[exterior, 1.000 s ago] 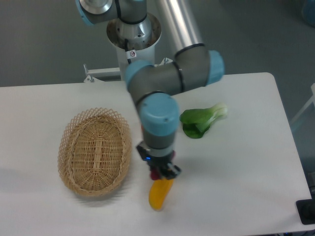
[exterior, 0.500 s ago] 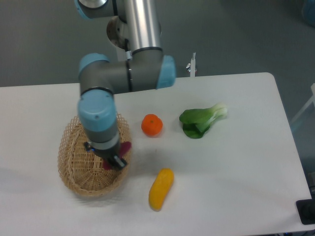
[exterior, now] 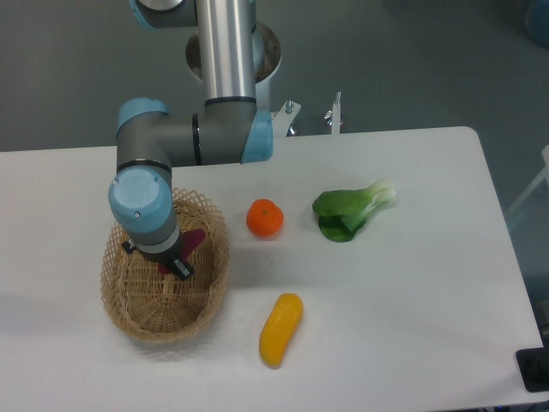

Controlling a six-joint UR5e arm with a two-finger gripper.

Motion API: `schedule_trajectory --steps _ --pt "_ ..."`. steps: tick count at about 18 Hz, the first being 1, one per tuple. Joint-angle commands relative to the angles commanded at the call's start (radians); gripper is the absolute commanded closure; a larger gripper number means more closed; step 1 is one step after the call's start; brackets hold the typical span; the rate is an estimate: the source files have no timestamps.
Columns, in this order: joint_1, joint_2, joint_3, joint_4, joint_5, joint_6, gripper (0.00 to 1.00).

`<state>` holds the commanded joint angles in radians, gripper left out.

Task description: Place the sweet potato in the basket

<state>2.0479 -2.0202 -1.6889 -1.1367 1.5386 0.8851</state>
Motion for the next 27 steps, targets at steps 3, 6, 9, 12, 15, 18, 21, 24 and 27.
schedule_trajectory --steps 3,6,9,12,15,18,21,24,27 --pt "-0.002 -0.002 0.000 0.000 0.000 0.002 0.54" --pt "0.000 0.000 0.011 0.006 0.000 0.006 0.15" --pt "0.005 0.014 0.015 0.034 -0.002 0.000 0.00" --pt "0.044 0.046 0.018 0.037 -0.002 -0.012 0.00" --pt "0.107 0.096 0.018 0.054 0.008 -0.006 0.00" --pt "0.158 0.120 0.017 0.109 0.040 0.000 0.00" --pt "0.222 0.123 0.028 0.117 0.074 0.037 0.00" --pt "0.277 0.123 0.037 0.117 0.078 0.113 0.00" --pt "0.331 0.120 0.077 0.101 0.078 0.176 0.00"
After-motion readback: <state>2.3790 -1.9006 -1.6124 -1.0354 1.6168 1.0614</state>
